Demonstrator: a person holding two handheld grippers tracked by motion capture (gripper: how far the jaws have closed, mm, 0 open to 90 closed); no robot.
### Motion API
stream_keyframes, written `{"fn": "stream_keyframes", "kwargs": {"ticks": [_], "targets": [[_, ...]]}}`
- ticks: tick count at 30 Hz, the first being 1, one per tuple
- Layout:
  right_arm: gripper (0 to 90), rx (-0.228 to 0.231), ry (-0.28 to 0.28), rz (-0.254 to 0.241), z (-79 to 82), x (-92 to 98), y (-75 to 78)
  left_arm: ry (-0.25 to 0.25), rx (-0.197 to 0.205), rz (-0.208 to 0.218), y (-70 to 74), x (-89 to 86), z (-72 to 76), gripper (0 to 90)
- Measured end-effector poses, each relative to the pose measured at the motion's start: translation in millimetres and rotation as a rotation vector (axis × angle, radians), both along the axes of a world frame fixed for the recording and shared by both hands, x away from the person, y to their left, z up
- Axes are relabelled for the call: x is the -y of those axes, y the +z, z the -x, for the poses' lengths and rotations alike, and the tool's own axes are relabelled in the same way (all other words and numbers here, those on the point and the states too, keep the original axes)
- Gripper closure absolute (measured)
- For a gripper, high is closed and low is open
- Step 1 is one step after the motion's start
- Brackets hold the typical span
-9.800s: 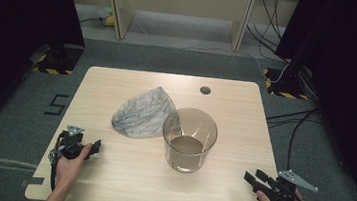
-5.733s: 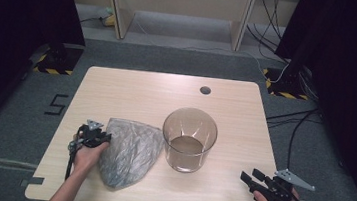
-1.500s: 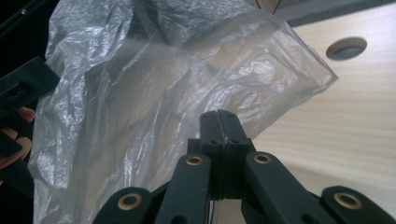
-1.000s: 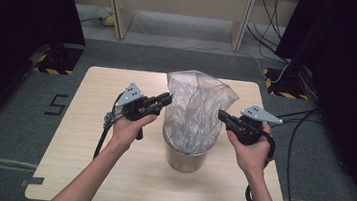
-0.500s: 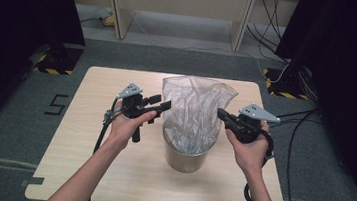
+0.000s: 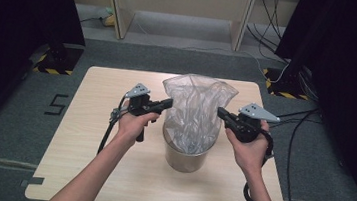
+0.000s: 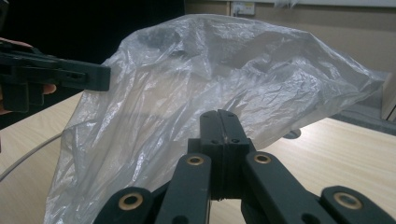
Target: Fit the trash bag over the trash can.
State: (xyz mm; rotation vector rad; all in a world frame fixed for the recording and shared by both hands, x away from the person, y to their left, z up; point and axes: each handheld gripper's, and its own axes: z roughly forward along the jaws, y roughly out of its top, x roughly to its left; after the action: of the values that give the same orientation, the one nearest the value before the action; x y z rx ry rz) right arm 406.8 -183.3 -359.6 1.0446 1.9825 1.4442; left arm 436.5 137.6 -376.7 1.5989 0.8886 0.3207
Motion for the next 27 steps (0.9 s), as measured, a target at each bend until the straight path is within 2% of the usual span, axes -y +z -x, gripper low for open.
{"fn": "stream_keyframes", "kwargs": {"ticks": [2,3,5,6,10,12,15,18,19,21,25,27], "targets": [[90.0,0.017,0.003,-0.001,3.2,0.0,1.8,-0.008,0.062,-0.012,3.1,-1.4,6.0,90.0],[90.0,0.022,0.006,0.0,5.3,-0.1,2.2,-0.004,0.111,-0.032,4.2,-2.9,12.6,90.0],[90.0,0.039,0.019,0.011,11.3,-0.7,1.5,-0.005,0.176,-0.055,1.9,-6.7,21.7,90.0],[90.0,0.042,0.027,0.018,14.6,-1.0,-0.2,-0.007,0.188,-0.059,-0.7,-8.2,26.0,90.0],[89.8,0.036,0.048,0.025,22.9,-0.4,-6.7,-0.018,0.21,-0.059,-11.6,-11.9,39.4,90.0],[89.6,0.034,0.053,0.033,25.1,-0.9,-8.6,-0.019,0.224,-0.074,-12.7,-11.9,42.1,90.0],[89.8,0.042,0.044,0.049,21.9,-0.6,-4.3,0.003,0.223,-0.069,-8.6,-11.7,35.2,90.0],[90.0,0.061,0.029,0.05,16.9,-0.6,3.7,0.014,0.248,-0.055,-1.1,-9.6,31.5,90.0],[90.0,0.068,0.03,0.053,16.4,-1.6,5.5,0.015,0.269,-0.07,1.5,-8.0,31.7,90.0],[90.0,0.066,0.045,0.062,17.1,-5.1,3.1,0.012,0.284,-0.095,0.5,-7.6,33.2,90.0],[88.3,0.026,0.066,0.069,22.3,-7.5,-13.1,-0.027,0.272,-0.142,-12.3,-10.7,42.1,90.0],[85.4,0.006,0.077,0.061,26.6,-5.7,-18.8,-0.039,0.268,-0.147,-15.6,-14.0,46.2,90.0]]}}
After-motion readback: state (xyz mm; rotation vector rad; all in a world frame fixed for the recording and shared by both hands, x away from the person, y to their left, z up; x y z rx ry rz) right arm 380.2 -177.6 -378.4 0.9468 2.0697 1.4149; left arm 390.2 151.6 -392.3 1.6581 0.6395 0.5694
